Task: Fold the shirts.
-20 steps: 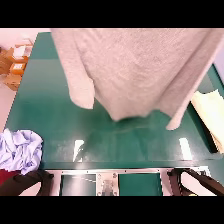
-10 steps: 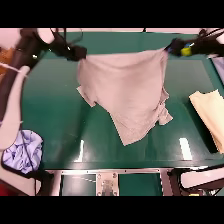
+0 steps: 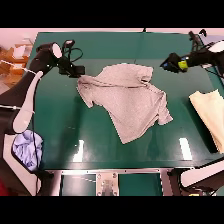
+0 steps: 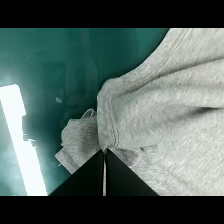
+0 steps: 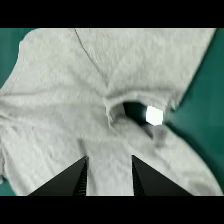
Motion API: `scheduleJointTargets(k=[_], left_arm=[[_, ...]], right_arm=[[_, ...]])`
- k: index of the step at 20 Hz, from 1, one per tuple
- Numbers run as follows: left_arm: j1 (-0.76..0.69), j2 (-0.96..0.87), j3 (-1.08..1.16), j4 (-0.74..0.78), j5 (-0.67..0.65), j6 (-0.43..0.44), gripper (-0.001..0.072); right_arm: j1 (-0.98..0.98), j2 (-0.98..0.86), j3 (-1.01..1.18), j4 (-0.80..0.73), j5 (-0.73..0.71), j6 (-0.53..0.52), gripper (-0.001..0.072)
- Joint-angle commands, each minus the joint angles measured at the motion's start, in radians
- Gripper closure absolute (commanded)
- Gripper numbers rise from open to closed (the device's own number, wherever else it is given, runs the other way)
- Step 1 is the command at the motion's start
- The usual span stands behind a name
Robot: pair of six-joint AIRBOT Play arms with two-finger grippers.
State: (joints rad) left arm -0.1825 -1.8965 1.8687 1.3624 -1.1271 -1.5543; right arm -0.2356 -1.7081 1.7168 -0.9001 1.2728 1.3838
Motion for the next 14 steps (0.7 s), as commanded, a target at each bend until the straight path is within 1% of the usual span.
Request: scheduleJointTargets(k=[1, 3, 4, 5, 6, 8, 9, 10, 12, 14], left_arm=[[0.004, -0.026, 0.0, 0.031, -0.008, 0.02, 0.0691], [0.004, -0.038, 0.0, 0.038, -0.012, 0.047, 0.0691], [0.004, -0.043, 0.0, 0.045, -0.017, 0.047, 0.0691], [0.004, -0.047, 0.0, 0.047, -0.024, 0.057, 0.0691], [0.004, -0.05, 0.0, 0.047, -0.03, 0.071, 0.0691], [0.004, -0.054, 0.0, 0.056, -0.04, 0.079, 0.0691], [0.004, -0.054, 0.0, 0.057, -0.042, 0.085, 0.0691], [0.004, -0.054, 0.0, 0.06, -0.044, 0.09, 0.0691], [0.004, -0.054, 0.0, 0.064, -0.05, 0.09, 0.0691], [0.004, -0.054, 0.0, 0.072, -0.071, 0.09, 0.0691]], right_arm=[[-0.056, 0.142, -0.18, -0.003, 0.154, 0.031, 0.0427], [-0.027, 0.31, -0.465, -0.002, 0.129, 0.035, 0.0426], [-0.003, 0.401, -0.615, -0.002, 0.115, 0.053, 0.0421], [0.031, 0.499, -0.772, -0.002, 0.108, 0.088, 0.0377], [0.076, 0.592, -0.916, -0.002, 0.1, 0.133, 0.0274], [0.193, 0.737, -1.15, 0.005, 0.053, 0.227, 0.0257], [0.255, 0.78, -1.236, 0.029, 0.017, 0.269, 0.0221], [0.315, 0.801, -1.302, 0.07, -0.034, 0.29, 0.0215], [0.424, 0.798, -1.381, 0.165, -0.198, 0.292, 0.0215], [0.502, 0.772, -1.386, 0.193, -0.361, 0.291, 0.0216]])
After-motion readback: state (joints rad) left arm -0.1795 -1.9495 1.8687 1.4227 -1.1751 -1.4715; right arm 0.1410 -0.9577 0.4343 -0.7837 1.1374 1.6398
